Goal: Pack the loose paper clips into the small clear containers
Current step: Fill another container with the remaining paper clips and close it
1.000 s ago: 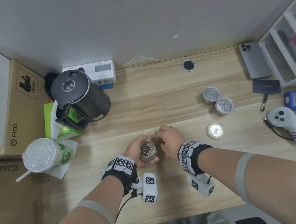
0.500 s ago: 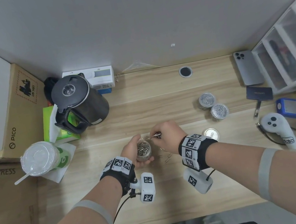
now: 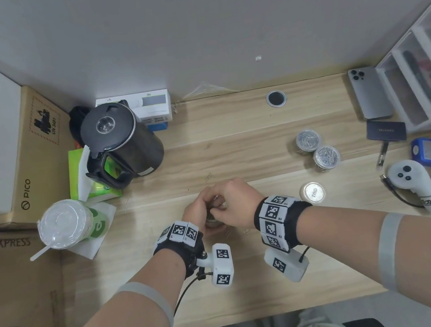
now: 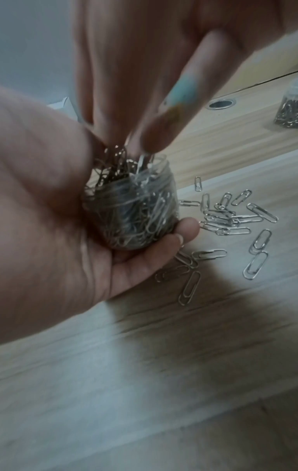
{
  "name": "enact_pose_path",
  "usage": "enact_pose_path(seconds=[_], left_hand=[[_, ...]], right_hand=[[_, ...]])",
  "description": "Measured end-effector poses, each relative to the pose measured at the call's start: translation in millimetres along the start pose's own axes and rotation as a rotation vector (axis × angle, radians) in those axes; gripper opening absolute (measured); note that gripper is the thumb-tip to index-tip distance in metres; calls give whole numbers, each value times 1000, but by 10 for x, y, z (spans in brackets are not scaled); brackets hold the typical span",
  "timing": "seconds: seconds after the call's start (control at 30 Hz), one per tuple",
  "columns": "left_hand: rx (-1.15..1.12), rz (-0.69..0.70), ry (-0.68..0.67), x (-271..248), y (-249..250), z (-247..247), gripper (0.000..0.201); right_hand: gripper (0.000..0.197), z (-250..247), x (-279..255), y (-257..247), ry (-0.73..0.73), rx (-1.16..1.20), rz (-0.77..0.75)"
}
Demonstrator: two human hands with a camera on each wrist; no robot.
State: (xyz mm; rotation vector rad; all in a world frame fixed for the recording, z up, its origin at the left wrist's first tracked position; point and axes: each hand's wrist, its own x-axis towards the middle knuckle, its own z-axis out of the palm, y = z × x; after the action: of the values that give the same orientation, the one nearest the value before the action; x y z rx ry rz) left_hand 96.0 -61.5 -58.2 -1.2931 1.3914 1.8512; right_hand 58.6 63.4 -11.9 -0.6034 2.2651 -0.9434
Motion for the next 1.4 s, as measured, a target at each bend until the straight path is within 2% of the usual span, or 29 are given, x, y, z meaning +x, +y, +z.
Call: enact_pose_path(seconds=[0.1,0.27,0.37,0.47,0.6,0.77,0.9,1.1,1.23,1.33,1.4], left_hand=[[-16,55,-51,-8,3,-16,33],[9,79,-104,0,1,-94,53],[37,93,-96,-19,-14,-193,59],[66,109,-116,-62,-31,-314,73],[29,96,-80,-52,-72,-484,54],[-25,91,-12,-1,-136,-648,50],[-63,81,-1,27,-111,-704,50],[-58,74,-26,49,-22,-620,51],[-23,84,-24,76,17,-589,56],[5,67,-12,92,23,-628,60],[11,57,-3,92,25,-664,56]], right_hand=[[25,-69,-17,24,48,67,-9],[23,-228,47,185,230,62,25],[26,-285,146,415,215,-39,150],[36,-296,272,576,134,-158,216],[48,-235,525,533,6,-302,131],[60,-36,761,336,-192,-435,-39],[47,129,747,304,-233,-490,-26],[30,180,593,403,-297,-412,14],[33,6,677,419,-188,-378,45],[48,-194,936,380,-56,-429,60],[60,-347,1155,340,-43,-507,58]])
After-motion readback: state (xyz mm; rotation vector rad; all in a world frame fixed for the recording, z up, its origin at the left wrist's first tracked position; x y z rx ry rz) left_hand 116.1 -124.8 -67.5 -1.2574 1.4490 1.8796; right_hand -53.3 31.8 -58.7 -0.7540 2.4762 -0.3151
